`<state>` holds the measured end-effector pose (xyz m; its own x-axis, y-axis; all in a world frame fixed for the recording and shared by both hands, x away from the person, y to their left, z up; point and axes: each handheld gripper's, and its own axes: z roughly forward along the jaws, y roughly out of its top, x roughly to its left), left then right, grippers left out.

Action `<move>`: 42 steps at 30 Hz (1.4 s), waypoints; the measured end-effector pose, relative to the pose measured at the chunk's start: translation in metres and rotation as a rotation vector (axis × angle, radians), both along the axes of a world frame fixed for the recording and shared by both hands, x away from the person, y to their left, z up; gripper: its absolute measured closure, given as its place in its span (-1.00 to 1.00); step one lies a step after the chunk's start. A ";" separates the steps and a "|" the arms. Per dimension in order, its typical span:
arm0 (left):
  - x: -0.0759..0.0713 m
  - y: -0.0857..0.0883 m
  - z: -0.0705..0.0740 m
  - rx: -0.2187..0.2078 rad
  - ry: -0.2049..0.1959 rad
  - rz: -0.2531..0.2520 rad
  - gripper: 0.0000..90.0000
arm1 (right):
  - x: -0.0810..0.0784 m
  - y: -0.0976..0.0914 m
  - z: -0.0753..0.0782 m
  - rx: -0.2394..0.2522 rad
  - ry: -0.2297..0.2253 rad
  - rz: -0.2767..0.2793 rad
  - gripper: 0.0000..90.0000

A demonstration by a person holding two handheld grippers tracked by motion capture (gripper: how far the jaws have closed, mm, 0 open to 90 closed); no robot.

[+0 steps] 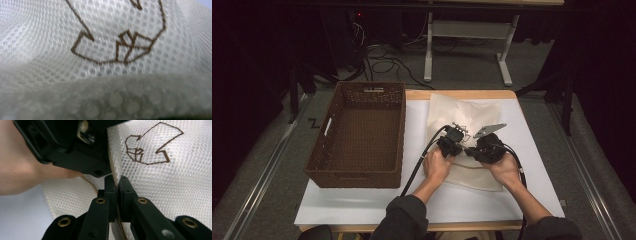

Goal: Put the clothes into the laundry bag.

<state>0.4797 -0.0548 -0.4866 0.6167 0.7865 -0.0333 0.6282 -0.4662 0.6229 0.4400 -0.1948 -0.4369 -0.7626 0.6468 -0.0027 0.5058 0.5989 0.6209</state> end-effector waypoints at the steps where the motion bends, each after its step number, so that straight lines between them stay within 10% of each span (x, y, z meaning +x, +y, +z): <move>1: -0.001 0.000 0.001 0.002 -0.005 -0.004 0.86 | 0.001 -0.001 -0.001 0.003 0.005 -0.006 0.95; 9: -0.027 0.013 0.013 0.049 0.021 -0.092 0.30 | 0.004 0.000 -0.002 0.011 -0.001 -0.020 0.95; 15: -0.048 0.029 0.020 0.040 0.005 -0.105 0.29 | 0.004 0.001 -0.002 0.014 -0.003 -0.022 0.95; 18: -0.054 0.031 0.016 0.069 -0.004 -0.121 0.65 | 0.003 0.001 -0.002 0.014 -0.002 -0.023 0.95; 28: -0.027 0.016 -0.005 0.020 0.096 -0.098 0.96 | 0.003 0.002 -0.002 0.007 0.005 -0.009 0.95; 42: 0.003 -0.005 -0.005 0.029 -0.011 0.006 0.92 | 0.003 -0.001 -0.006 0.016 0.003 -0.008 0.95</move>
<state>0.4824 -0.0598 -0.4916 0.6124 0.7906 -0.0042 0.6244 -0.4804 0.6159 0.4430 -0.1959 -0.4430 -0.7574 0.6528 0.0098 0.5124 0.5850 0.6287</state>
